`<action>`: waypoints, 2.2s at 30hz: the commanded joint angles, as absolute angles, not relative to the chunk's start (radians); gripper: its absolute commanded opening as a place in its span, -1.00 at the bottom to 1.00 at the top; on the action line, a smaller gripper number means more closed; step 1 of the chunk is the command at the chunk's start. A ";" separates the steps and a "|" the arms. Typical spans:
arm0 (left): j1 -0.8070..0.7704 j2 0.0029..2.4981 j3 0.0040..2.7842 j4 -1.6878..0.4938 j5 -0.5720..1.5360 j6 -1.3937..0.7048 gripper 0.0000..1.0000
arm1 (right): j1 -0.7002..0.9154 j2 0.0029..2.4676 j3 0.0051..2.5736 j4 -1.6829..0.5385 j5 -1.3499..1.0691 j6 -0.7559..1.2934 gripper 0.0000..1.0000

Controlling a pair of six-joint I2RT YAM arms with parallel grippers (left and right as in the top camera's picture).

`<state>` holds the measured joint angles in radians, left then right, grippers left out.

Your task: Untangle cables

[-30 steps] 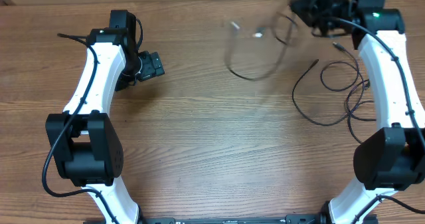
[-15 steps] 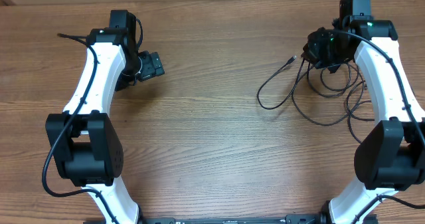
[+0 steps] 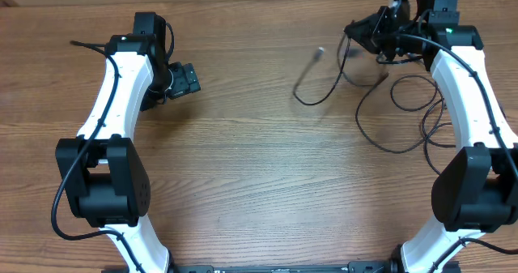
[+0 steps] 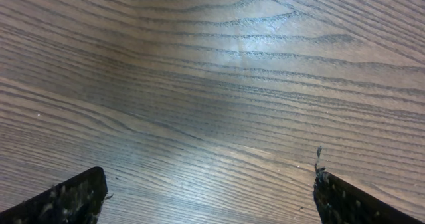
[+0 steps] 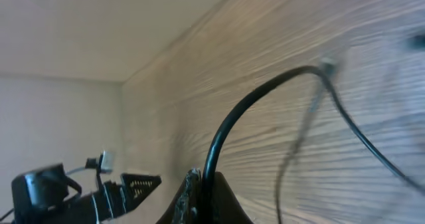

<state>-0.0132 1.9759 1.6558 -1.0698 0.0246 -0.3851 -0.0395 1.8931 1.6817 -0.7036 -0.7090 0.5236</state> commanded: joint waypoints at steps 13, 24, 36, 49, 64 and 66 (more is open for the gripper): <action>-0.020 1.974 1.663 -1.069 0.015 -0.373 0.99 | -0.067 1.875 1.539 -0.899 -0.334 0.496 -0.93; -0.020 1.975 1.663 -1.069 0.015 -0.373 0.99 | -0.077 1.875 1.423 -0.963 -0.237 0.501 -0.93; -0.020 1.975 1.663 -1.069 0.015 -0.373 0.99 | -0.077 1.875 1.263 -1.002 -0.052 0.659 -0.93; -0.020 1.975 1.663 -1.069 0.015 -0.373 0.99 | -0.077 1.874 1.291 -1.128 -0.042 0.608 -0.56; -0.020 1.975 1.663 -1.069 0.015 -0.373 0.99 | -0.073 1.874 1.369 -1.269 -0.027 0.567 0.32; -0.020 1.975 1.663 -1.069 0.015 -0.373 0.99 | -0.073 1.874 1.369 -1.261 -0.036 0.558 0.57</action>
<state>-0.0132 1.9759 1.6558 -1.0698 0.0246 -0.3851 -0.0723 1.8931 1.3491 -1.2697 -0.0402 0.5739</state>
